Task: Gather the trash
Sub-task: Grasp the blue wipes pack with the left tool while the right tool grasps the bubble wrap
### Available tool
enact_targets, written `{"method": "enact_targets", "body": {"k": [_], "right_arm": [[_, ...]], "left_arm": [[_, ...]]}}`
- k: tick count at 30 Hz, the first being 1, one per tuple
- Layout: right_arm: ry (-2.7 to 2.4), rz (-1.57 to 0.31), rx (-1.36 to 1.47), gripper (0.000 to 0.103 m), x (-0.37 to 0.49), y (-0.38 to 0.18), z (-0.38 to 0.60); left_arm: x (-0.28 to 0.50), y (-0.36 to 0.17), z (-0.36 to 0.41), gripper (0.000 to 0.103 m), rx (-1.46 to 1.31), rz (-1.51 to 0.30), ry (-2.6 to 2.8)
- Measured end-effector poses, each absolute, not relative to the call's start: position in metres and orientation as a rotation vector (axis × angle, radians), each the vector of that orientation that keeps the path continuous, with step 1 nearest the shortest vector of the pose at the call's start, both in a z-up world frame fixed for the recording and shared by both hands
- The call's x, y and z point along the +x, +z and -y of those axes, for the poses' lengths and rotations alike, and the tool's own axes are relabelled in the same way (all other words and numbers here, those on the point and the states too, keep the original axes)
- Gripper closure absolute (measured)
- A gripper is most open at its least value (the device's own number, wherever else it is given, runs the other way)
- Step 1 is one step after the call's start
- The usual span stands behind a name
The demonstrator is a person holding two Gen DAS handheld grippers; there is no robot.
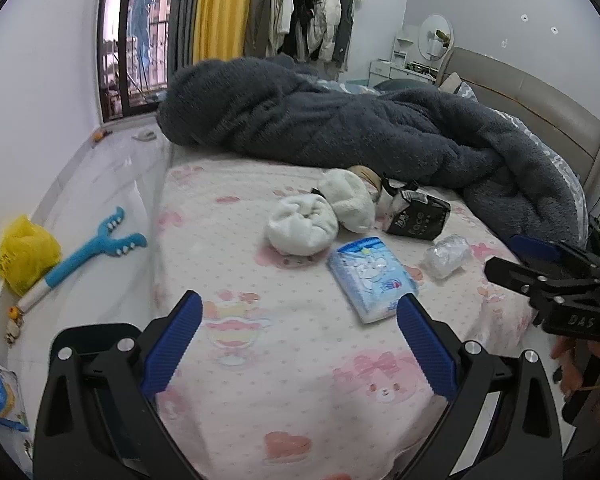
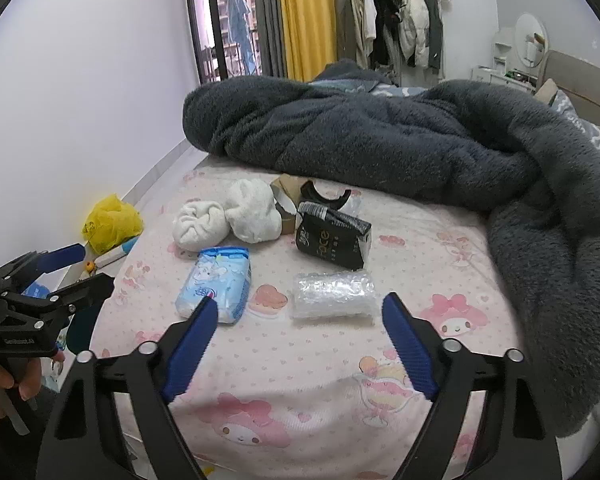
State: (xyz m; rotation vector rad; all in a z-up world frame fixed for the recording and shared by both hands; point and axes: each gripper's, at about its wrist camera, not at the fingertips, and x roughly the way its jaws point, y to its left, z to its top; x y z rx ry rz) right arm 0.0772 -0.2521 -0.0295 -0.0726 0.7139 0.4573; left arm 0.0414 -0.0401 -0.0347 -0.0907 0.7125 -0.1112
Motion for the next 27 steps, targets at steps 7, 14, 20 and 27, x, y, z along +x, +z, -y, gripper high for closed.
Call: {"method": "enact_targets", "body": {"k": [7, 14, 20, 27], "right_arm": [[0.457, -0.757, -0.079, 0.026, 0.097, -0.042, 0.254], [0.470, -0.805, -0.089, 0.026, 0.115, -0.056, 0.249], [0.476, -0.837, -0.072, 0.026, 0.127, -0.063, 0.253], [0.481, -0.857, -0.086, 0.026, 0.135, -0.070, 0.255]], "left_arm": [[0.060, -0.045, 0.058, 0.005, -0.094, -0.761, -0.143], [0.078, -0.057, 0.075, 0.005, -0.119, -0.811, -0.181], [0.092, -0.068, 0.082, 0.006, -0.116, -0.851, -0.193], [0.104, -0.079, 0.087, 0.012, -0.114, -0.905, -0.210]]}}
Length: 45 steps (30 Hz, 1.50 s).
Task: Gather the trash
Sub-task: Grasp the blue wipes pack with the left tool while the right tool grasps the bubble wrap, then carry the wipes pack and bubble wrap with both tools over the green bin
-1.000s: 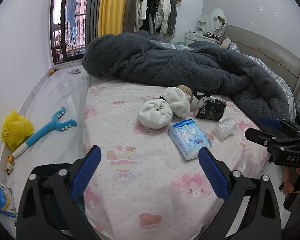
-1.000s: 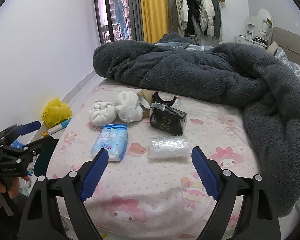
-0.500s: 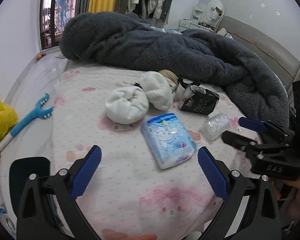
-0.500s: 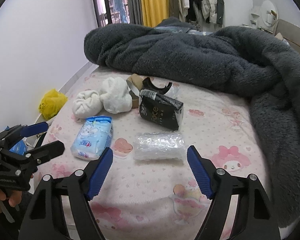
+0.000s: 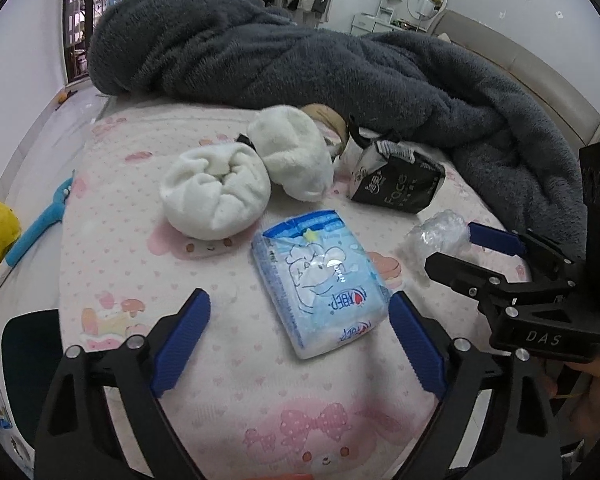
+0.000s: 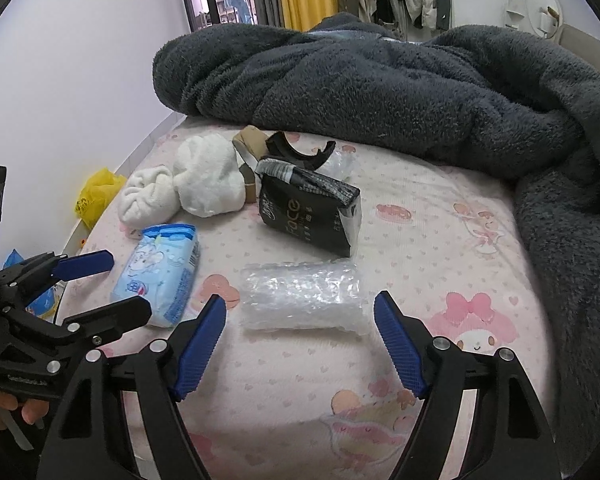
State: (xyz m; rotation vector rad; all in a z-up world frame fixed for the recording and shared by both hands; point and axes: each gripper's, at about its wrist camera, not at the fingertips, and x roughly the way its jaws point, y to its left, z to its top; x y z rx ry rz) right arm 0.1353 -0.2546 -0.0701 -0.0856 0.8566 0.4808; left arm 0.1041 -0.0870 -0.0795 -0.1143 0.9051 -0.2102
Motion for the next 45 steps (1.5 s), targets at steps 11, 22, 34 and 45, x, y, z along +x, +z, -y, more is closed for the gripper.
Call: {"method": "enact_targets", "body": {"k": [11, 22, 34, 45], "right_arm": [[0.551, -0.871, -0.070, 0.026, 0.145, -0.073, 0.256], [0.542, -0.908, -0.079, 0.033, 0.153, -0.084, 0.251], [0.503, -0.875, -0.071, 0.037, 0.152, -0.069, 0.243], [0.548, -0.807, -0.074, 0.037, 0.143, -0.032, 0.211]], "left_arm": [[0.118, -0.087, 0.096, 0.018, -0.066, -0.929, -0.328], [0.123, -0.083, 0.087, 0.056, -0.144, -0.925, -0.409], [0.116, -0.077, 0.075, 0.072, -0.157, -0.910, -0.459], [0.104, -0.041, 0.044, 0.072, -0.179, -0.788, -0.459]]}}
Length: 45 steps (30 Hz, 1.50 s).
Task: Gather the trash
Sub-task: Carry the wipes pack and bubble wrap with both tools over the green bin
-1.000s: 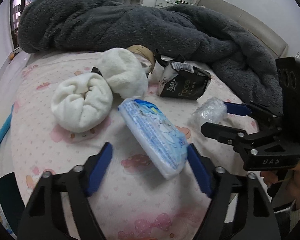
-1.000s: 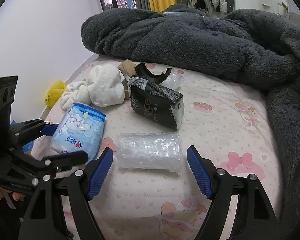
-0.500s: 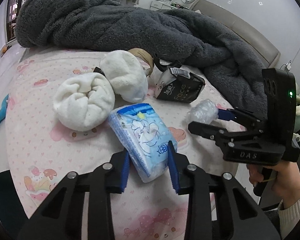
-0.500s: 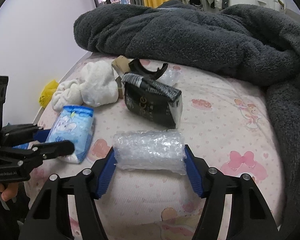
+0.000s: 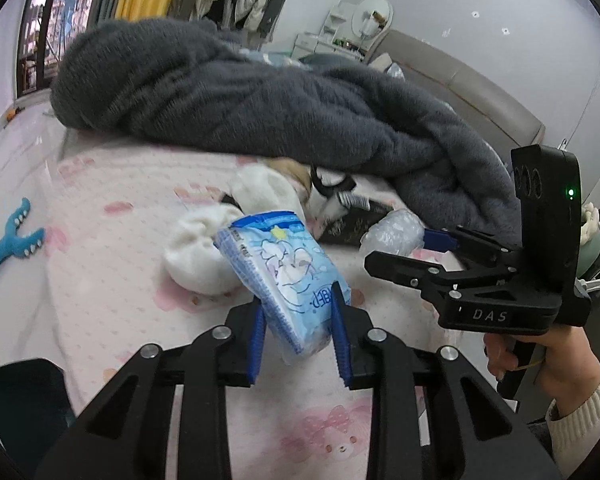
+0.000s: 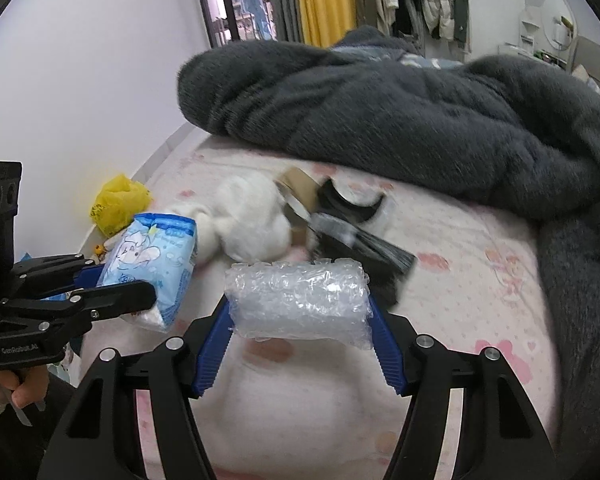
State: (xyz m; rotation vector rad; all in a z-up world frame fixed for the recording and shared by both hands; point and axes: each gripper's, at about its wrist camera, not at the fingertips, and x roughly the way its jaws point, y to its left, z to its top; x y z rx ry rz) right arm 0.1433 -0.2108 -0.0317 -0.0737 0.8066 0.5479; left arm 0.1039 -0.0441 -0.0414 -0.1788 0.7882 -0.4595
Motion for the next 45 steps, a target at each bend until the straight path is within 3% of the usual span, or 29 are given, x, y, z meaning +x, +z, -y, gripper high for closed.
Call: {"method": "enact_targets", "body": {"k": [20, 45], "right_arm": [[0.626, -0.730, -0.093, 0.037, 0.138, -0.001, 0.105], [0.807, -0.869, -0.184, 0.037, 0.110, -0.039, -0.061]], "left_arm": [[0.085, -0.038, -0.064, 0.071, -0.102, -0.746, -0.235], [0.061, -0.126, -0.210, 0.070, -0.225, -1.047, -0.015]]}}
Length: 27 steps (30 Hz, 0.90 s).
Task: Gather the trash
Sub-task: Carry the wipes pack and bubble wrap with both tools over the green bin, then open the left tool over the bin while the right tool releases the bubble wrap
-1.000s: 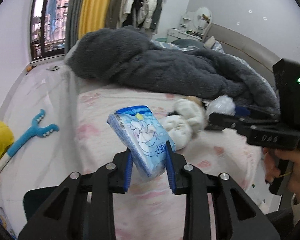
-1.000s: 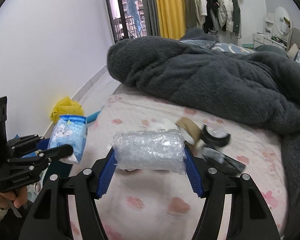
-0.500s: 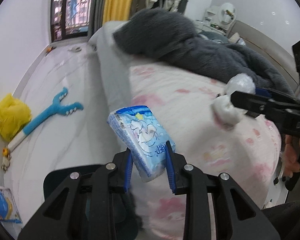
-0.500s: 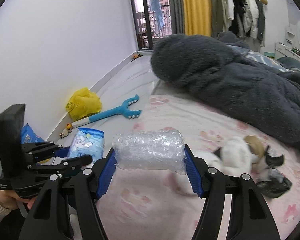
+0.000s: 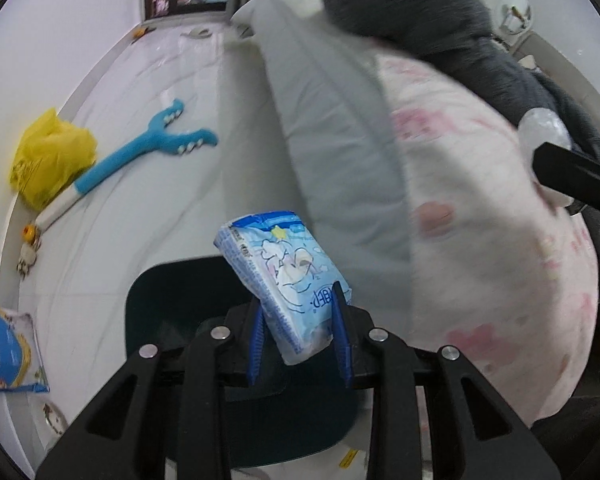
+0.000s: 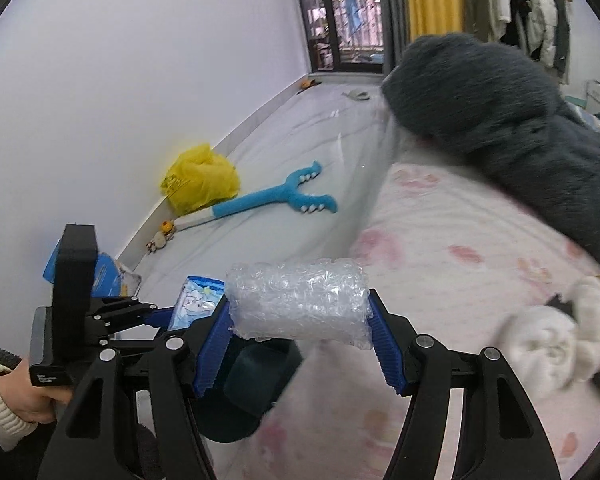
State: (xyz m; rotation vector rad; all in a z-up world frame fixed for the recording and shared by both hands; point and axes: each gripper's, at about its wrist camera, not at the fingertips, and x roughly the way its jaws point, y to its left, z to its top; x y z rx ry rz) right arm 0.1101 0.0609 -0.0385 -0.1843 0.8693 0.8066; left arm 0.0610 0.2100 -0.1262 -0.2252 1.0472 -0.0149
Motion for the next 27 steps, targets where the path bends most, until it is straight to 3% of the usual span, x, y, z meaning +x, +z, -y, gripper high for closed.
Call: {"method": "enact_targets", "body": {"k": [10, 13, 17, 27], "right_arm": [[0.858, -0.940, -0.224, 0.037, 0.100, -0.065, -0.108], [0.867, -0.956, -0.240, 0.037, 0.098, -0.073, -0.122], [0.872, -0.977, -0.262, 0.037, 0.096, -0.081, -0.136], [0.858, -1.048, -0.298, 0.037, 0.096, -0.115, -0.161]], "left_arm": [[0.047, -0.163, -0.244, 0.069, -0.260, -1.204, 0.022], [0.044, -0.175, -0.250, 0.063, -0.273, -1.256, 0.016], [0.042, -0.178, -0.257, 0.040, -0.289, -1.265, 0.021], [0.027, -0.153, -0.291, 0.036, -0.321, -1.141, 0.065]]}}
